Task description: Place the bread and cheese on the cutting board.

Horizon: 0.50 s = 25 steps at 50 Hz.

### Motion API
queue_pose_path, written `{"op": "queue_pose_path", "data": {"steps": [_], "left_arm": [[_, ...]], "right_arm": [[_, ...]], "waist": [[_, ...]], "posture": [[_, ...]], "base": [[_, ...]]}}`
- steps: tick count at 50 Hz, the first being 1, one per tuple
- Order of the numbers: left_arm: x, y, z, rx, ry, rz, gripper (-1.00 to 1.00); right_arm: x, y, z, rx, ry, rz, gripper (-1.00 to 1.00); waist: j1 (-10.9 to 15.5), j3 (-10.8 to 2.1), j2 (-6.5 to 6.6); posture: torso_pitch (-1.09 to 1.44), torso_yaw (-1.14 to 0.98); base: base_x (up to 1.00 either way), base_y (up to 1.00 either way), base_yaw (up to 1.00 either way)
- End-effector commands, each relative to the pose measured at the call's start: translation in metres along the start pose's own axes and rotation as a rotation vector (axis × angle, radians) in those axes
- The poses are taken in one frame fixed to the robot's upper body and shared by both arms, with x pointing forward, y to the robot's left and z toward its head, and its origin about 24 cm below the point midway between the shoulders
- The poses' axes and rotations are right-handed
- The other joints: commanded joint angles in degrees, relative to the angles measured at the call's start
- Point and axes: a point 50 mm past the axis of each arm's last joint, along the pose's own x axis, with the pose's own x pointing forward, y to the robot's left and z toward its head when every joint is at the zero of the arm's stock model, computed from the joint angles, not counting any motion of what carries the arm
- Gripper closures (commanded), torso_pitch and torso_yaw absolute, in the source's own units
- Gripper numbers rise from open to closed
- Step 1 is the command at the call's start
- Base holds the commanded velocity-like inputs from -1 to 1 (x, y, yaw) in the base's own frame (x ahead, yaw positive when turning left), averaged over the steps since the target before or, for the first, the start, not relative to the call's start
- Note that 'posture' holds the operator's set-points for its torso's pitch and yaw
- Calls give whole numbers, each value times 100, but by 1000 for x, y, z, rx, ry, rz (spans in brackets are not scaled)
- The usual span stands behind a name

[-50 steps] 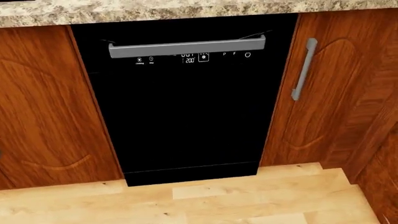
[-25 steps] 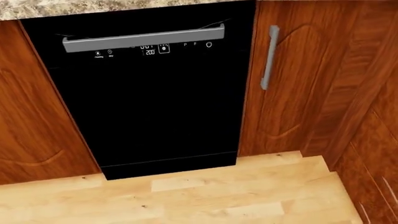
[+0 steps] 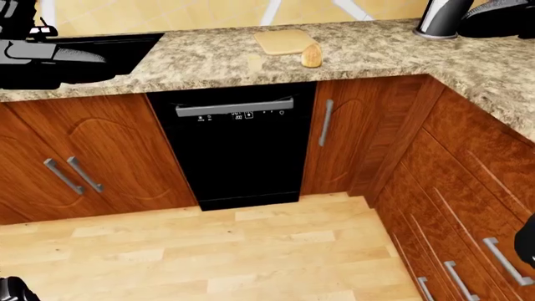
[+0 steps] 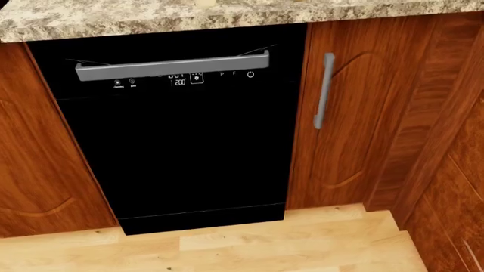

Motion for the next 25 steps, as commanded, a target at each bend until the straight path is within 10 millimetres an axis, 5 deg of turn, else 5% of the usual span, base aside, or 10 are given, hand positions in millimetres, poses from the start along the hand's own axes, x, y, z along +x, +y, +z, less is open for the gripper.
{"op": "queue_pose_path", "data": {"steps": [1,5,7,8,10,16,20,21,23,25], "left_arm": [[-4,0,16,5,-82,1,-100],[-4,0,15,7,-79,3,-100],[-4,0,16,5,-80,2,-100],[-4,0,15,4,-79,2,-100],[-4,0,15,5,-79,2,-100],[-4,1,17,3,-82,5,-100],[-4,1,16,6,-79,7,-100],[-4,1,16,6,-79,6,-100],[-5,2,17,6,-80,7,-100],[-4,2,15,5,-77,6,-100]], "right_arm": [[-5,-7,14,8,-71,-40,-100],[-6,-7,13,8,-70,-39,-100],[-5,-6,13,4,-70,-37,-100],[-5,-7,13,7,-70,-38,-100],[-5,-7,13,5,-70,-39,-100],[-5,-7,12,4,-69,-38,-100],[-5,-6,13,5,-69,-37,-100],[-5,-6,13,6,-69,-37,-100],[-5,-6,13,6,-69,-36,-100],[-5,-6,13,6,-68,-35,-100]], "waist": [[-36,-125,39],[21,-72,-206],[50,-166,-554],[14,-111,-323],[24,-97,-432],[1,-18,-152],[-85,-144,363],[-32,-102,189],[-43,-75,273],[-1,-118,166]], "posture": [[0,0],[0,0],[0,0],[0,0],[0,0],[0,0],[0,0],[0,0],[0,0],[0,0]], "base": [[16,0,0],[16,0,0],[16,0,0],[20,0,0],[20,0,0],[20,0,0],[20,0,0],[20,0,0],[20,0,0],[20,0,0]]}}
